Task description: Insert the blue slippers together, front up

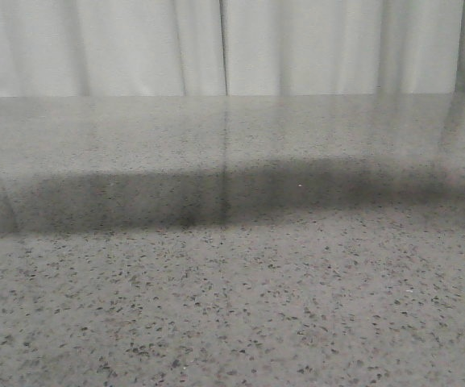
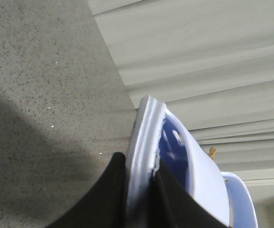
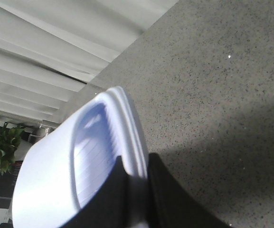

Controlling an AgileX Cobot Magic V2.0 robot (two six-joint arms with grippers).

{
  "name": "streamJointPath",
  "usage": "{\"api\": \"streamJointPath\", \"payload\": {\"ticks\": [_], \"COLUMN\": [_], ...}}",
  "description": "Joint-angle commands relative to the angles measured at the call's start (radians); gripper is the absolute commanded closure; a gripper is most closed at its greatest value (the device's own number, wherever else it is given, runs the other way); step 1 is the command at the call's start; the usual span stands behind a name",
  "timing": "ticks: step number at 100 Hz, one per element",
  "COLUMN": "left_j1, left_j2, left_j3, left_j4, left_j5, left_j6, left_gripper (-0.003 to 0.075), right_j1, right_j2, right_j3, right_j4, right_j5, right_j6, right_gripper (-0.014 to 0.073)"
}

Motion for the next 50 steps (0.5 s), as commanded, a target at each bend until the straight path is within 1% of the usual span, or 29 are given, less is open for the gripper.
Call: {"api": "streamJointPath", "payload": {"ticks": [1,20,28,37,50], "left_j1": [-0.002,-0.002,-0.002,-0.002,-0.002], "left_j2": [0.024,0.045,0.055,0.072,0.101], "left_j3": [-0.037,-0.037,-0.037,-0.037,-0.037], "left_j4": [-0.079,-0.185,-0.219,-0.223,-0.223], "left_j5": [0.035,0.035,0.056,0.097,0.177], "left_j6": [0.03,0.102,0.126,0.133,0.17], "left_gripper": [0.0704,0.0704,0.0704,0.0704,0.0704], "right_j1": [0.033,0.117,0.157,0.187,0.198], "right_j2": [0.014,0.048,0.069,0.101,0.144], "right_j3": [-0.031,-0.031,-0.031,-0.031,-0.031], "right_j4": [0.062,0.068,0.072,0.072,0.074], "right_j5": [-0.055,-0.149,-0.184,-0.187,-0.165], "right_j6": [-0.024,-0.024,-0.024,-0.025,-0.08], "right_gripper": [0.0701,0.0701,0.0701,0.0701,0.0701]}}
